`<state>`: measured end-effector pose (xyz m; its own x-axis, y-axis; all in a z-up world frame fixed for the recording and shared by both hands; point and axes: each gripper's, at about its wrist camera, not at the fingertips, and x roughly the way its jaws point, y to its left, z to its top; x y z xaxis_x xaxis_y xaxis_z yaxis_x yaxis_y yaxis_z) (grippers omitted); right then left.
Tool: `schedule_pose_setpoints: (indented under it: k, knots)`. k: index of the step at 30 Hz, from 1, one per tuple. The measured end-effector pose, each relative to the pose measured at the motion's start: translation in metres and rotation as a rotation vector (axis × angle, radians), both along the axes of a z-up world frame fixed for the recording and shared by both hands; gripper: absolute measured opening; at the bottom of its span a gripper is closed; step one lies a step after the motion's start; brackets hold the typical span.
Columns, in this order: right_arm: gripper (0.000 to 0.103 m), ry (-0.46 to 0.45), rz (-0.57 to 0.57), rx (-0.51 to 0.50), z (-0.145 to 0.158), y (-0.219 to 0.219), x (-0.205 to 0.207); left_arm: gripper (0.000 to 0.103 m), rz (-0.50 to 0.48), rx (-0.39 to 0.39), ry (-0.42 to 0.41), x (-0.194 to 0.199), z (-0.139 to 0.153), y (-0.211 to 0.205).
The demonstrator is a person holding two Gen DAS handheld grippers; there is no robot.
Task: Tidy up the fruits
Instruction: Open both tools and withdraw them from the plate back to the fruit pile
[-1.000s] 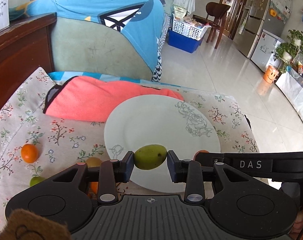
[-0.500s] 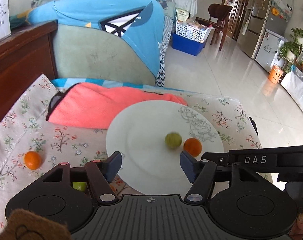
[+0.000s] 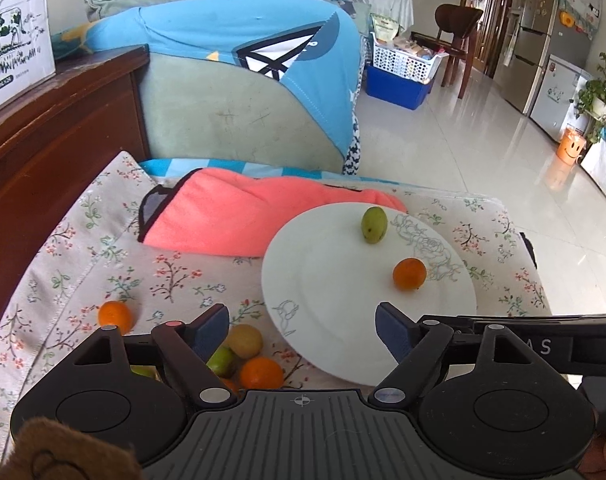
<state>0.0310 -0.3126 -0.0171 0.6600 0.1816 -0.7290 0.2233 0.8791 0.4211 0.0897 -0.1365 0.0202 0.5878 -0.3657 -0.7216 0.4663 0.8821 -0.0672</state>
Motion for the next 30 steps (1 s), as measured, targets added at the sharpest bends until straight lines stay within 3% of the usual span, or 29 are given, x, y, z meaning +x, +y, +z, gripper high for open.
schedule_pose_setpoints:
  k: [16,30]
  knots:
    - [0.044,0.009,0.123,-0.007,-0.003,0.03,-0.002,0.083,0.085,0.033,0.043,0.006,0.001,0.049]
    - [0.044,-0.001,0.357,-0.019,-0.011,0.081,-0.01,0.083,0.123,0.049,0.069,-0.005,-0.003,0.092]
